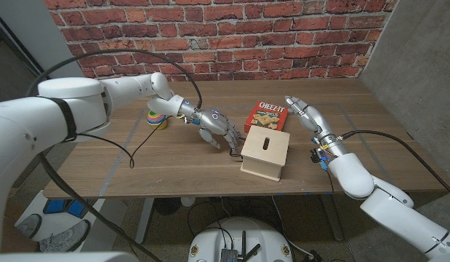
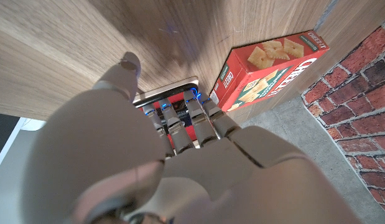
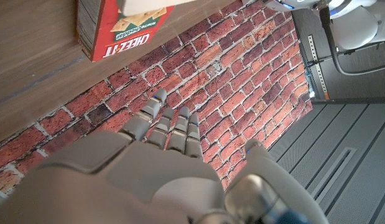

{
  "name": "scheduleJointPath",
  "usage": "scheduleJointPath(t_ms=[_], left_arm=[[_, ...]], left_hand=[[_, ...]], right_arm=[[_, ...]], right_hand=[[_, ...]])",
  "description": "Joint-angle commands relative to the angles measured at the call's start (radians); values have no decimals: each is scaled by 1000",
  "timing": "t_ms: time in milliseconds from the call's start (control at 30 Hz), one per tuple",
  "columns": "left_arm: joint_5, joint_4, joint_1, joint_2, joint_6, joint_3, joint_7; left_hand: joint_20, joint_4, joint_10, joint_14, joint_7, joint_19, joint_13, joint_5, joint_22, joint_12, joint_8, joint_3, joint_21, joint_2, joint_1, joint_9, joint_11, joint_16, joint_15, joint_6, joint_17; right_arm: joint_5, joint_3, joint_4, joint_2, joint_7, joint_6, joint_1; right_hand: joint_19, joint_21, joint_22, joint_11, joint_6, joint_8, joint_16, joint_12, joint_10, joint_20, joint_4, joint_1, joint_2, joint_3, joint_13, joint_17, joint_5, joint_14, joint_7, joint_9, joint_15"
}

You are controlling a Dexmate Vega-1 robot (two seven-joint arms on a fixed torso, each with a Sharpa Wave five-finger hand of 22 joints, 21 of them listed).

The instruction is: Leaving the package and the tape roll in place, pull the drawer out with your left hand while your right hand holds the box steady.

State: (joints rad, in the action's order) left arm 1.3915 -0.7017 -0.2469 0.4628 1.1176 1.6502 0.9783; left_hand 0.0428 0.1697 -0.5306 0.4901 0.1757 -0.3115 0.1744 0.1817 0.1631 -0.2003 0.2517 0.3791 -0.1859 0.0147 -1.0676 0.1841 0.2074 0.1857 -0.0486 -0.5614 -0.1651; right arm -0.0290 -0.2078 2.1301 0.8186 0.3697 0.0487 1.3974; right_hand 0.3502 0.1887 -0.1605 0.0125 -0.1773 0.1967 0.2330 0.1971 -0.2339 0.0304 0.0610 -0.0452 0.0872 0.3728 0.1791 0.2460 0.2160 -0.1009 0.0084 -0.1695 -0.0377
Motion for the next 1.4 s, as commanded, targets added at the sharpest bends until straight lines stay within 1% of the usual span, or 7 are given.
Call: scheduleJointPath(t_ms=[33,300,567,867,1067,1133,1400], left_arm=[[9,78,-18,-54,-13,62,68],[7,139,-27,-95,-23,107,115],[-2,172,-35,-119,-34,143,139],[-19,188,-36,-130,-40,156,139],[-23,194,-35,-137,-45,158,139],[-21,195,-35,-140,-47,158,139],[-17,206,-35,-147,-48,156,139]], left_hand=[[143,2,-17,15,-3,-11,3,6,3,-5,5,-5,-6,0,-14,3,2,4,-179,-11,-5],[145,1,-37,31,-6,-16,4,6,3,-5,8,-8,-6,4,-20,4,1,4,-179,-36,-5],[145,1,-48,41,-7,-17,4,6,3,-5,9,-11,-5,6,-22,4,1,4,-179,-50,-5],[145,0,-59,48,-6,-18,4,5,3,-5,11,-14,-5,8,-24,3,1,4,-179,-66,-5],[143,0,-62,53,-7,-20,4,5,3,-4,10,-15,-5,9,-25,3,2,4,-180,-69,-5],[143,-1,-64,55,-8,-20,4,5,3,-4,9,-16,-4,10,-25,3,2,4,-180,-71,-5],[144,-1,-70,60,-8,-21,4,5,4,-3,8,-16,-5,14,-27,3,2,4,-180,-76,-5]], right_arm=[[-202,-17,77,45,30,-152,34],[-311,-41,109,66,42,-230,50],[-385,-57,131,87,32,-291,53],[-508,-89,175,139,-9,-399,61],[-567,-110,194,153,-25,-456,68],[-589,-120,201,160,-34,-473,67],[-683,-164,224,195,-87,-536,62]], right_hand=[[-5,-2,-5,11,-7,0,2,-1,-3,1,-6,-10,13,4,2,0,-3,-12,-5,-4,-6],[-19,-7,-5,19,1,-5,0,-5,3,4,-15,-18,14,7,1,-2,-4,-10,-15,-4,-14],[-35,-11,-5,25,4,-8,-3,-8,6,15,-20,-20,17,9,1,-3,-6,-5,-21,-4,-18],[-54,-15,-5,34,14,-12,-5,-11,12,23,-22,-20,17,9,1,-4,-7,-3,-28,-4,-21],[-73,-18,-5,39,15,-13,-6,-9,8,29,-23,-19,18,11,1,-6,-8,-6,-31,-4,-27],[-80,-19,-5,46,15,-13,-6,-8,5,30,-24,-20,18,13,0,-8,-9,-8,-32,-4,-28],[-90,-16,-5,52,7,-10,-5,-6,-4,33,-25,-17,18,15,0,-11,-10,-18,-37,-4,-33]])
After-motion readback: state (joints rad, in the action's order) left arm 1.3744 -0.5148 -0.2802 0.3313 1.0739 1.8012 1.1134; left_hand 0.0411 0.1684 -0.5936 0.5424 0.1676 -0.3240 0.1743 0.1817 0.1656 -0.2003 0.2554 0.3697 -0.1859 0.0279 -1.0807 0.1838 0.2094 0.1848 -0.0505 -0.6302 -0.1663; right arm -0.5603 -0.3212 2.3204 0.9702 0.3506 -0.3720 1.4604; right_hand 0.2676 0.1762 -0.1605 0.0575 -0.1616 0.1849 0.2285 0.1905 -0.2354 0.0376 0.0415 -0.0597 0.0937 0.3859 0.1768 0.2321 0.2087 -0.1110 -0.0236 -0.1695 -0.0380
